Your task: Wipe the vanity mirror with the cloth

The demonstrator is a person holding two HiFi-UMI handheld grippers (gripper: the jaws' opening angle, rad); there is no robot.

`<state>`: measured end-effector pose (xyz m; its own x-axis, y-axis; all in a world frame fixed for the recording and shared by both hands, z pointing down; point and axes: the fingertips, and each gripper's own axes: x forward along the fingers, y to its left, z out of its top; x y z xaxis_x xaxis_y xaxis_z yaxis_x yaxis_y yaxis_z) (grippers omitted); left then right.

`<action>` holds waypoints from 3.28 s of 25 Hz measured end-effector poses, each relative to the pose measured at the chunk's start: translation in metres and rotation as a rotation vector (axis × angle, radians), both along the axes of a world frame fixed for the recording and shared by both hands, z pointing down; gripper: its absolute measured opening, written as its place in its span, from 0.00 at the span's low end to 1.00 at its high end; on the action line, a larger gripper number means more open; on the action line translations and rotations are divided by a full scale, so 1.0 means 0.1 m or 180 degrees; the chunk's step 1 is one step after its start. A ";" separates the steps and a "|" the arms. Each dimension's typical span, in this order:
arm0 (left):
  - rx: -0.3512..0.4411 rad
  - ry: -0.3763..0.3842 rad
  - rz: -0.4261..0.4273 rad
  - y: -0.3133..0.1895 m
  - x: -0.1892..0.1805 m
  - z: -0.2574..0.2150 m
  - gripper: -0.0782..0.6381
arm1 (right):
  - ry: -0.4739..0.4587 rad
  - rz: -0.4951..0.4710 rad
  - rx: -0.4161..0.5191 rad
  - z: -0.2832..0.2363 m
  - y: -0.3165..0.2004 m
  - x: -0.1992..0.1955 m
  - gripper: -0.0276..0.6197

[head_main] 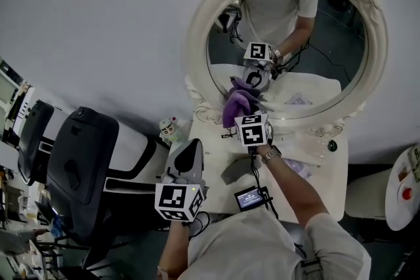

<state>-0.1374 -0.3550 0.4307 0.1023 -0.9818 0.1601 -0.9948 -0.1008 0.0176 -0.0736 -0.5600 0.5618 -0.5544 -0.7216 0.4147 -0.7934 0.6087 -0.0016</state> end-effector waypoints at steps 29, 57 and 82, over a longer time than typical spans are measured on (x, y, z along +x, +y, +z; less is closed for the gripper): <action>-0.0025 0.0295 0.1123 -0.54 1.46 0.16 0.11 | 0.0230 0.1596 0.0075 0.00 -0.24 2.91 0.16; -0.0222 0.0182 -0.0277 0.22 -0.16 0.36 0.11 | 0.0205 -0.0027 -0.0139 0.54 0.03 0.02 0.14; -0.0273 0.0223 0.0668 -0.43 0.96 0.47 0.11 | 0.0533 0.0817 -0.0186 0.77 -0.23 1.99 0.15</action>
<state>-0.0410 -0.3980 0.4778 0.3164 -0.9210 0.2275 -0.9483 -0.3003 0.1032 0.1255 -0.5831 0.6390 -0.2775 -0.8014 0.5299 -0.9134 0.3911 0.1130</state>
